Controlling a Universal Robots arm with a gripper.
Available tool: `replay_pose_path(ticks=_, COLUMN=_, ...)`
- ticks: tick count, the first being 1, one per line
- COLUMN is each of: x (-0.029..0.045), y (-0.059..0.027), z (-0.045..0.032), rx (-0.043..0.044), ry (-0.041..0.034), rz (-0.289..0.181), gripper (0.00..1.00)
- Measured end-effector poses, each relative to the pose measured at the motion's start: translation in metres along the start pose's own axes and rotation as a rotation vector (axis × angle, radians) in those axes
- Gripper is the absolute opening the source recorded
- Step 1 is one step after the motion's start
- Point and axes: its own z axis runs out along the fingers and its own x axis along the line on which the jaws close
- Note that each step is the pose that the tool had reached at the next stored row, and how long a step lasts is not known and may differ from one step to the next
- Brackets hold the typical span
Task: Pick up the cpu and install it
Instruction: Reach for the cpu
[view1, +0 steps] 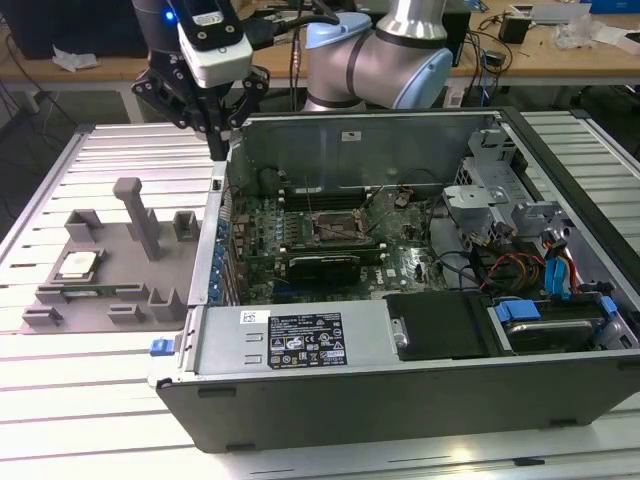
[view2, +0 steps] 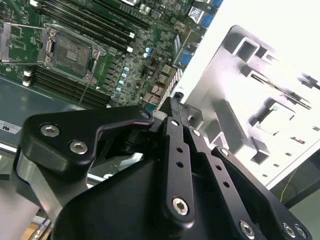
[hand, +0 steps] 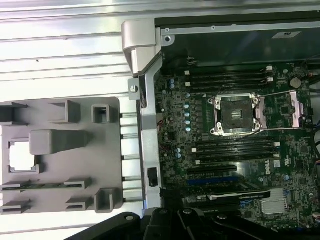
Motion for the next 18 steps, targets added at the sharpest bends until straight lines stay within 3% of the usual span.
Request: replay_pose_path(ticks=18, x=0.0339, y=-0.002, z=-0.0009, rx=-0.0001, ry=-0.0028, rz=0.0, gripper=0.11)
